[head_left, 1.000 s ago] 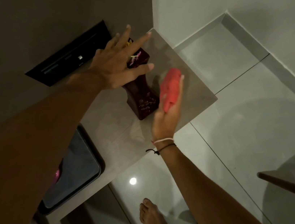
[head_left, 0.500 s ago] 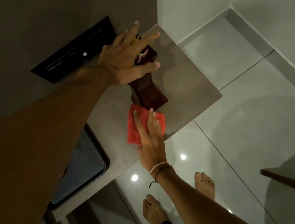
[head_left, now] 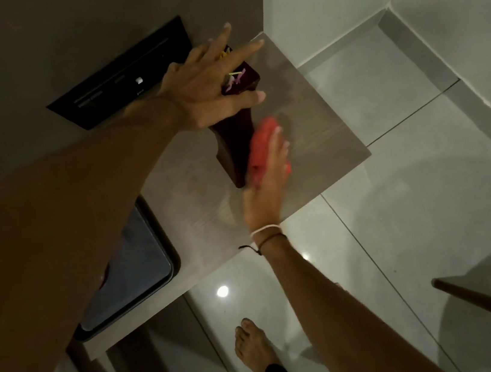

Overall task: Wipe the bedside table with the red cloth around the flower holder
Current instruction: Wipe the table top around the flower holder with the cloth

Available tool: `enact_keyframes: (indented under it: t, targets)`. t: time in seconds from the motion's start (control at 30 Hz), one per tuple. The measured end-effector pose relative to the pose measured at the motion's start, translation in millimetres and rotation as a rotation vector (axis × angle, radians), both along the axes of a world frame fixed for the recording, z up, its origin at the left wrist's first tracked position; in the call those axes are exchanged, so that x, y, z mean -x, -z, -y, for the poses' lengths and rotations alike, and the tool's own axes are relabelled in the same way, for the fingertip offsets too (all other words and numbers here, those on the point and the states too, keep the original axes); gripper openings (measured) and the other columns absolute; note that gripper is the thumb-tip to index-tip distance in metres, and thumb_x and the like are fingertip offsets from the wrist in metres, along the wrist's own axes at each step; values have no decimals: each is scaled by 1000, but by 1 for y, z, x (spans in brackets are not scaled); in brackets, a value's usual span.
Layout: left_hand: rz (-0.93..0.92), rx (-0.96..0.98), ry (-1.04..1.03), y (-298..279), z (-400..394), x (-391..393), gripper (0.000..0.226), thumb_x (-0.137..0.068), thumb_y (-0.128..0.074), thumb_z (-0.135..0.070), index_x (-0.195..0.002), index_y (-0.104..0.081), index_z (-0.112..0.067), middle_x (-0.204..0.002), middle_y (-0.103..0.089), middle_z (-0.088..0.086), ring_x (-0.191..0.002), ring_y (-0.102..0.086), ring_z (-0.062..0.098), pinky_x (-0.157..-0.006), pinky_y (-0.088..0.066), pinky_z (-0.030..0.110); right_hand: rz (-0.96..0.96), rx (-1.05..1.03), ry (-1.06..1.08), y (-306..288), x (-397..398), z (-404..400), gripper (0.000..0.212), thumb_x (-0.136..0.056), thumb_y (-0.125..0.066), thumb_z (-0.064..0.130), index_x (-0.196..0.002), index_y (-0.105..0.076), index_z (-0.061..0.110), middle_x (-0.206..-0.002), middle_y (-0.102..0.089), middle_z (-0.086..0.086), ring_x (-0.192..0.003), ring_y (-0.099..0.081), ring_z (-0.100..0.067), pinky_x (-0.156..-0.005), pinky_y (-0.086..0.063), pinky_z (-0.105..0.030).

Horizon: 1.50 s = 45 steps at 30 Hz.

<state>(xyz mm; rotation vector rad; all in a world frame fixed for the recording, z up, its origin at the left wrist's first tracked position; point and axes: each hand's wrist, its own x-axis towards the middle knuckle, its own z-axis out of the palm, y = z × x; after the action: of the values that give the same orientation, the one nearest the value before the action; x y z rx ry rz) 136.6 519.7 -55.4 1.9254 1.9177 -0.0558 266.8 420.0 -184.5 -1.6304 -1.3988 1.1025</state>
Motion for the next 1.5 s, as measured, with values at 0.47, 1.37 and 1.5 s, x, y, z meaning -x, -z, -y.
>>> enact_keyframes:
  t: [0.47,1.37,1.5]
  targets:
    - [-17,-43,42,2,10,-11,82,-91,-53,-68,-160,-12,-50,-175,9,4,-162,-2,32,-118,-17,72,-397,528,-340,-4,-10,88,49,-101,-52,19,-148,-42,33,-145,-53,-6,-125,-54,-22,-106,-48,-35]
    - [1391,20,-1385,62,262,1,42,-93,-69,-33,-129,-65,-12,-108,-72,6,-89,-70,17,-67,-61,23,-601,1057,-343,-53,-14,42,24,-94,-56,15,-115,-65,8,-102,-73,-15,-91,-68,-31,-70,-63,-42]
    - [1379,-197,-1593,79,289,28,10,-93,-67,2,-91,-68,-8,-87,-74,9,-89,-68,30,-74,-66,39,-389,926,-564,-41,59,48,49,-80,-73,11,-127,-63,1,-129,-66,-25,-117,-64,-40,-104,-50,-60]
